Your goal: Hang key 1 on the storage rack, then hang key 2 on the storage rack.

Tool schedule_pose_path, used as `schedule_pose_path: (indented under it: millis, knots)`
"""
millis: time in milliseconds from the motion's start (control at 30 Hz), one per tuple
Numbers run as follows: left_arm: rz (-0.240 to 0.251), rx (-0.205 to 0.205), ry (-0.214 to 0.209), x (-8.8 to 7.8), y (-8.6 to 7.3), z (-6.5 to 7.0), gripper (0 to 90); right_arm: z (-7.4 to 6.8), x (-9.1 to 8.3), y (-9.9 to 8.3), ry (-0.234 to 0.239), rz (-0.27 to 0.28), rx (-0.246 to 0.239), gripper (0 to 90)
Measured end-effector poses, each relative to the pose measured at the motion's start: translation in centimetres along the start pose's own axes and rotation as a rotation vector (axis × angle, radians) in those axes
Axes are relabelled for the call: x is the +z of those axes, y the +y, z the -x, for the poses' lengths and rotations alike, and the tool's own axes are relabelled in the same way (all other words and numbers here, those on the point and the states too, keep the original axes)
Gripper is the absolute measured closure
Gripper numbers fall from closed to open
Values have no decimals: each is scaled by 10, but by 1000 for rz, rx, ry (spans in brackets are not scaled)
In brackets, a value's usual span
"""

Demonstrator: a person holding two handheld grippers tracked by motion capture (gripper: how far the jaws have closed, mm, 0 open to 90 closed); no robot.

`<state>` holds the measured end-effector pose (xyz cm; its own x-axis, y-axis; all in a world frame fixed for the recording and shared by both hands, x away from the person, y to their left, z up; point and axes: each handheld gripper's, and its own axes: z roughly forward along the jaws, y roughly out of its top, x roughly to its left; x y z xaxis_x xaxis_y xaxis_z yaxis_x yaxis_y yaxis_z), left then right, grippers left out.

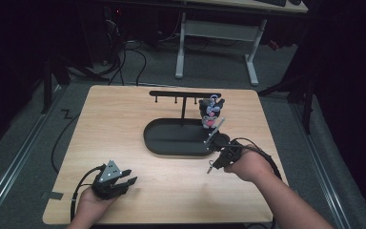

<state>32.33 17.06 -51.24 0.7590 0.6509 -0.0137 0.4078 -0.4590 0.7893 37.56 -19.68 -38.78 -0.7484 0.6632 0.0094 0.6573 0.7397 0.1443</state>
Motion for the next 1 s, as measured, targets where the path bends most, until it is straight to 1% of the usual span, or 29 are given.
schedule_pose_path:
  millis: [100, 133, 200, 233, 333, 500, 567, 600, 667, 767, 900, 1000]
  knots:
    - [-2, -2, -2, -1, 0, 0, 611, 3, -2, 2, 2, 2, 5, 894]
    - [-2, -2, -1, -1, 0, 0, 608, 3, -3, 3, 2, -1, 15, 894]
    - [1, -4, 0, -1, 0, 0, 607, 5, -5, 4, 1, -5, 10, 894]
    - [1, -4, 0, -1, 0, 0, 607, 5, -5, 5, 3, -3, 18, 894]
    - [0, -5, 0, -1, 0, 0, 607, 8, -9, 7, 2, -8, 19, 894]
    - [-2, -2, 2, 0, 0, 0, 605, 11, -16, 15, -11, 2, 20, 894]
    - [-1, -4, 2, -1, -1, -1, 605, 12, -19, 18, -11, 2, 23, 894]
    - [-7, -4, 2, -1, -1, -1, 605, 13, -20, 20, -11, -1, 20, 894]
    - [-1, -9, 5, -2, -2, -1, 604, 16, -24, 25, -17, 0, 13, 894]
    - [-2, -12, 6, -4, -2, -3, 604, 20, -29, 32, -12, 9, 16, 894]
    - [2, -14, 9, -4, -3, -3, 604, 26, -36, 42, -25, -2, 19, 894]
    - [4, -17, 9, -4, -2, -4, 604, 30, -41, 51, -32, 3, 31, 894]
